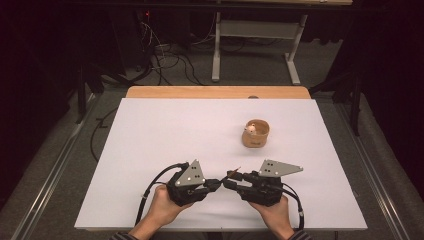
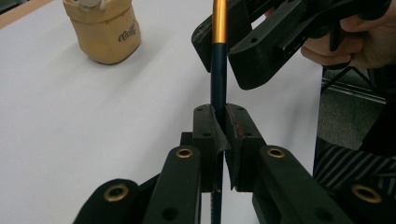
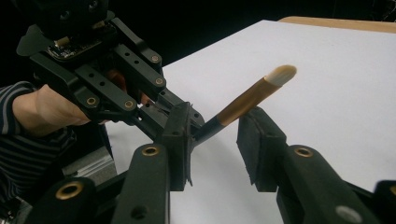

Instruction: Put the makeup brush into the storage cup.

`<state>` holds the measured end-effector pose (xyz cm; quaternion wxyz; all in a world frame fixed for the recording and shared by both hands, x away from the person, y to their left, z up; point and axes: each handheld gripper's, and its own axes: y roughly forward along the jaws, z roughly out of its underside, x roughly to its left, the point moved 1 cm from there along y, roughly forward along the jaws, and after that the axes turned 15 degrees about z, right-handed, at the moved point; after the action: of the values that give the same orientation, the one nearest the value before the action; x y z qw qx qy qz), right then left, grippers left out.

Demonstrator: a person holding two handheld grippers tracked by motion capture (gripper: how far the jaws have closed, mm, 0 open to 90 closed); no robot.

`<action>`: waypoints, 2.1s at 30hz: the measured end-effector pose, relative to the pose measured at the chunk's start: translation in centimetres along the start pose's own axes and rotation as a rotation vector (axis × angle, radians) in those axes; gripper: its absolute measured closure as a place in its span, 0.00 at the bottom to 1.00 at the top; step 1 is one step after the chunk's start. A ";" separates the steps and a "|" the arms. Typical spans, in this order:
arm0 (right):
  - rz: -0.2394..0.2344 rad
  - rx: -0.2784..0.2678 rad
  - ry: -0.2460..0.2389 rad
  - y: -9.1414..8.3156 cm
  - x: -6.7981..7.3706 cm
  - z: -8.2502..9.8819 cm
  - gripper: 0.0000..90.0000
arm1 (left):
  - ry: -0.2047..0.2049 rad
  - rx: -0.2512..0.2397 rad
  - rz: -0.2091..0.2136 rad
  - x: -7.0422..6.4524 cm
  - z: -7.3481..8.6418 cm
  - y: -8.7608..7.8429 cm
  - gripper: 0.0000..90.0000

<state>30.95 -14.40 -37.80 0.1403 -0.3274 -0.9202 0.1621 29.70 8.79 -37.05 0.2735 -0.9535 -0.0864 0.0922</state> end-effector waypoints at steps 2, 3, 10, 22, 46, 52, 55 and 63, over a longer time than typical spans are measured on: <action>-0.001 0.002 -0.002 0.0 0.0 0.0 0.77 | 0.000 -0.001 0.000 0.0 0.0 0.0 0.93; -0.003 0.002 -0.003 0.1 0.0 0.0 0.77 | 0.001 -0.002 -0.001 0.0 0.0 0.0 0.93; -0.016 0.005 0.011 0.2 0.0 0.0 0.80 | 0.005 -0.002 0.000 0.0 0.0 0.0 0.93; -0.032 0.008 0.022 0.4 0.1 0.0 0.84 | 0.015 0.004 -0.005 -0.1 0.0 0.1 0.93; -0.055 0.004 0.012 0.1 0.3 -0.2 0.95 | 0.034 -0.014 0.021 -0.3 -0.1 -0.1 0.87; -0.051 0.002 0.011 -0.1 0.3 -0.3 0.95 | 0.016 -0.022 0.013 -0.3 0.0 -0.2 0.73; -0.048 0.002 0.006 -0.2 0.2 -0.4 0.95 | 0.006 -0.026 0.001 -0.3 0.1 -0.3 0.66; -0.035 0.004 0.001 -0.4 0.0 -0.5 0.95 | -0.028 -0.046 -0.024 0.0 0.8 -1.1 0.55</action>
<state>30.89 -14.60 -37.15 0.1440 -0.3110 -0.9255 0.1612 29.43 10.11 -37.15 0.2515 -0.9570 -0.1039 0.1001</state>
